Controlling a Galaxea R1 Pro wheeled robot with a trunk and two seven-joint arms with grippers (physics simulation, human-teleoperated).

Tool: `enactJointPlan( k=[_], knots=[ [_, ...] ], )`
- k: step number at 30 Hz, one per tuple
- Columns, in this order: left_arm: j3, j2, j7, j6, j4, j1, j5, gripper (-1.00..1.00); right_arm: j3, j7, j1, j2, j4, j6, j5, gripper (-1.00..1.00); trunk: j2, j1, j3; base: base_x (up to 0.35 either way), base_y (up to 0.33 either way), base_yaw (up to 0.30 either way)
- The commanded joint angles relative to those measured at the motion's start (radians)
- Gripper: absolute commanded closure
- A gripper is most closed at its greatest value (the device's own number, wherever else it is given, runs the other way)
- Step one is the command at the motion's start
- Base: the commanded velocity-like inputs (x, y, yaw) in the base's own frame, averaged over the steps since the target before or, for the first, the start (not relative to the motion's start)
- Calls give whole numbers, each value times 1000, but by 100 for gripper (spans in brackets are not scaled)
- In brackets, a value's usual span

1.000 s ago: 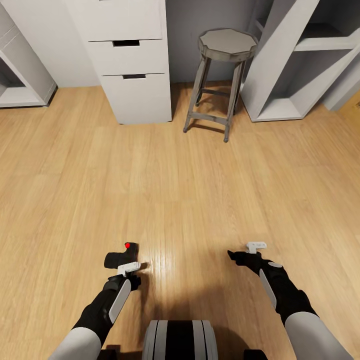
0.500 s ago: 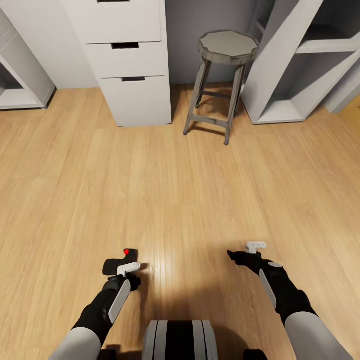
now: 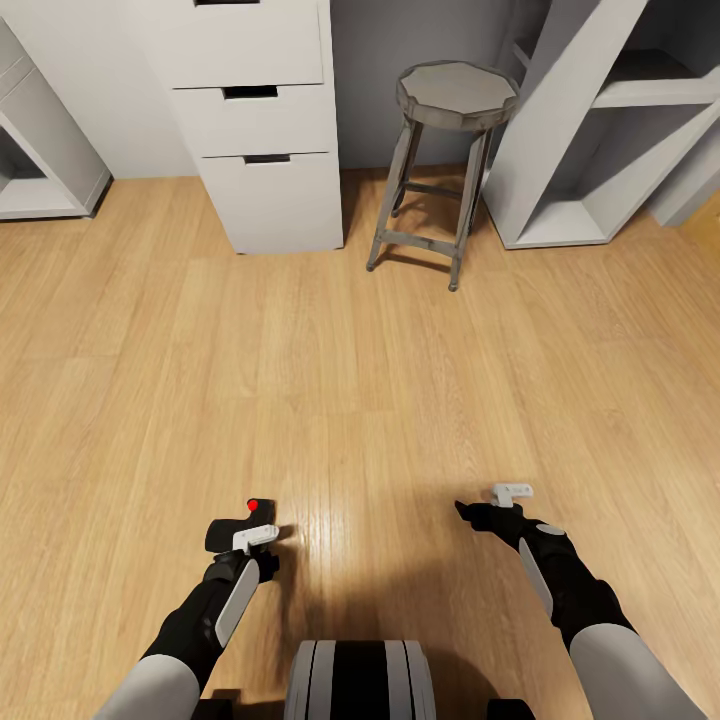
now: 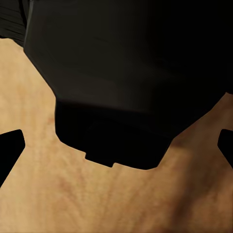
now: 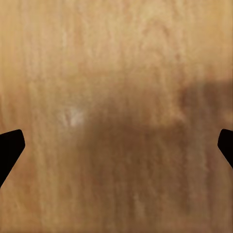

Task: Attach the digital camera to the camera tripod in the bedroom.

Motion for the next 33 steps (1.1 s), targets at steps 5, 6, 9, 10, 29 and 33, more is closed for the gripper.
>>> enactJointPlan(
  k=[5,6,9,10,29,33],
  knots=[
    [-3,1,9,2,-1,0,10,-100,-4,7,0,1,-1,5,5,-100,0,0,-1,0,0,0],
    [-3,1,9,2,-1,0,10,-100,-4,7,0,1,-2,5,5,-100,0,0,-1,23,0,0],
    [-4,1,9,2,-1,0,10,-100,-4,6,0,1,-1,5,5,-100,0,0,-1,79,0,0],
    [-4,1,8,2,-1,0,11,-100,-4,6,0,1,-2,5,5,-100,0,0,-1,157,0,0],
    [-4,1,6,2,-1,0,10,-100,-4,3,0,1,-1,5,5,-100,0,0,-1,24,0,0],
    [-4,1,4,0,-1,0,10,100,-4,3,0,2,-1,5,5,-100,0,0,-1,0,0,0]
  ],
)
